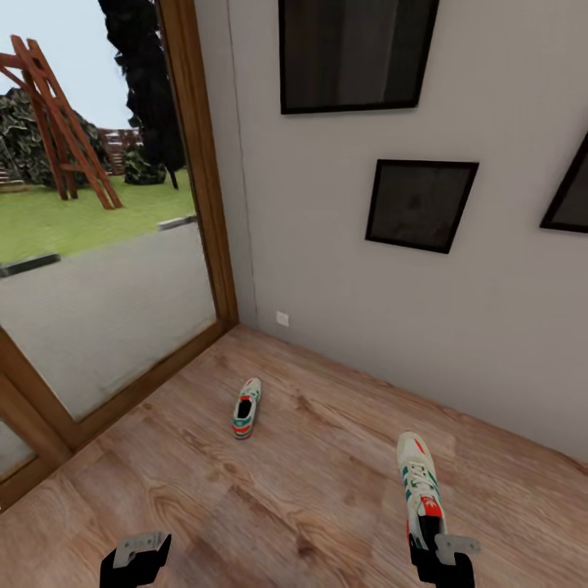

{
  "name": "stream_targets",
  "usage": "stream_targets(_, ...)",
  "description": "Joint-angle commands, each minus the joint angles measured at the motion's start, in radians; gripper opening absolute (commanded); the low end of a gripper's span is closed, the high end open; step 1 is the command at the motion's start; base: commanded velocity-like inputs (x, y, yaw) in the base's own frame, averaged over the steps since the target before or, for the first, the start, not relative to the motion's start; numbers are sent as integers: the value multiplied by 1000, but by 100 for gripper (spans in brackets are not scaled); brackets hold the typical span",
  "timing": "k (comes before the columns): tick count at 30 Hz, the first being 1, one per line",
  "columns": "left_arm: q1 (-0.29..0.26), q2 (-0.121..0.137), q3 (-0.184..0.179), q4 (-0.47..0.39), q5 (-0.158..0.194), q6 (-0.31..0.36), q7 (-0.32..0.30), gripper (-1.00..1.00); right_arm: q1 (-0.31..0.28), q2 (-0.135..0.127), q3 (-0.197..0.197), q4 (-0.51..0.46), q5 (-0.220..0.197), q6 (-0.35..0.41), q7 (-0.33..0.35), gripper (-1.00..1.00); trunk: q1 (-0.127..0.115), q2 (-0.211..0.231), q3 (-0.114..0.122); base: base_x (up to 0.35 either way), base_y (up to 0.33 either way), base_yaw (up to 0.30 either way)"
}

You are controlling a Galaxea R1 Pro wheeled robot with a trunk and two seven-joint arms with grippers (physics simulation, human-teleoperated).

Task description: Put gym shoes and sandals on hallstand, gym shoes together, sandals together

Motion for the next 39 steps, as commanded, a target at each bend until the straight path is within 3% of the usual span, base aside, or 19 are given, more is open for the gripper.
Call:
stream_targets(1,-1,0,6,1,4,-2,-10,100,-1,0,6,0,-9,-4,-2,-100,0,0,-1,222,287,0)
stream_targets(9,-1,-1,6,1,3,-1,-10,100,-1,0,6,0,-10,-4,-5,-100,0,0,1,222,287,-51)
stream_targets(29,-1,-2,5,2,2,-1,-10,100,-1,1,6,0,-10,-4,-4,-100,0,0,16,247,254,-206)
stream_targets(39,-1,-2,6,0,2,-2,-9,100,-1,3,6,0,-12,-4,-2,-100,0,0,17,233,35,-33)
